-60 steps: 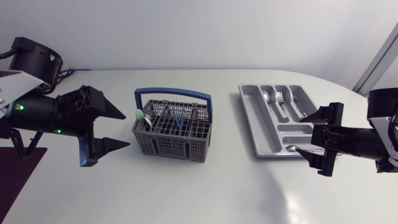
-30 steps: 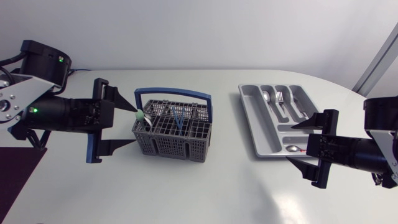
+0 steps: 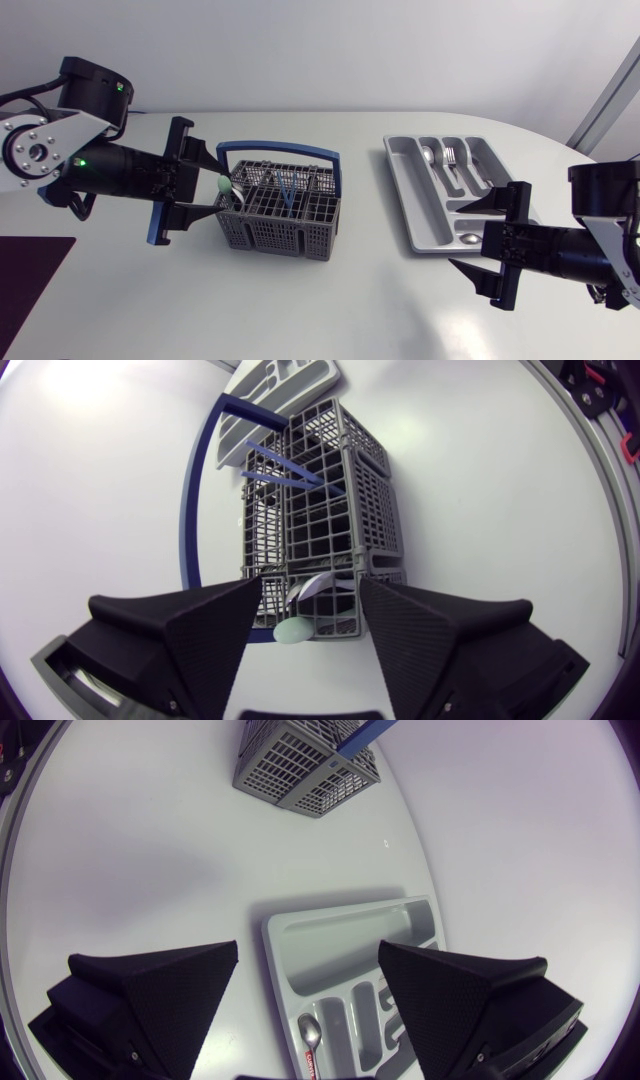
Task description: Unload the cutlery basket into the drawer organizer.
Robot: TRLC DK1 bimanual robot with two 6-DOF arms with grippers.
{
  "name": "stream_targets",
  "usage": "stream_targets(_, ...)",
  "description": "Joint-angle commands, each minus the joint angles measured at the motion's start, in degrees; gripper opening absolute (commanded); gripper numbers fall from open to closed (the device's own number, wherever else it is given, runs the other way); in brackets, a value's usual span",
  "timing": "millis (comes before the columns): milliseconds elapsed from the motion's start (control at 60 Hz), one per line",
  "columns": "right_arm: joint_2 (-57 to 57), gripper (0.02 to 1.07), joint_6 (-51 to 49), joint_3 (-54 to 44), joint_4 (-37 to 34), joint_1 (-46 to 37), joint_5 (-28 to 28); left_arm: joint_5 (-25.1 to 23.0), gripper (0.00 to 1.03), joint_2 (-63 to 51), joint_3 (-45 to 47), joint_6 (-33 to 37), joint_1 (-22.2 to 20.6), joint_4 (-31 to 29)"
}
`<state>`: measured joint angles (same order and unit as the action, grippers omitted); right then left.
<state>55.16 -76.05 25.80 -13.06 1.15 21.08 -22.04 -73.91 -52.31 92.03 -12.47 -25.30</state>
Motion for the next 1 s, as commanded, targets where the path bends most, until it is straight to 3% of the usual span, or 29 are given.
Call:
stream_targets(0, -0.3, 1.03, 1.3, -1.8, -0.1, 0.4, -0.3, 0.9, 0.55, -1.9, -1.7, 4.6, -0.7, 1.1)
stream_targets(167, -0.3, 1.03, 1.3, -2.1, 0.1, 0.4, -0.3, 2.5, 0.32, -3.5, -2.4, 8.4, -1.9, 1.7)
stream_targets(300, -0.3, 1.03, 1.3, -2.2, 0.2, 0.4, -0.3, 3.5, 0.27, -4.3, -2.6, 11.2, -2.7, 1.8)
stream_targets(583, 0.1, 1.03, 1.3, -1.8, 0.2, 0.4, -0.2, 7.2, 0.26, -6.5, -3.9, 17.9, -2.5, 2.6)
stream_targets(983, 1.5, 1.03, 1.2, -1.7, 1.0, 0.3, 0.1, 9.1, 0.26, -8.4, -3.8, 21.7, -3.6, 5.4)
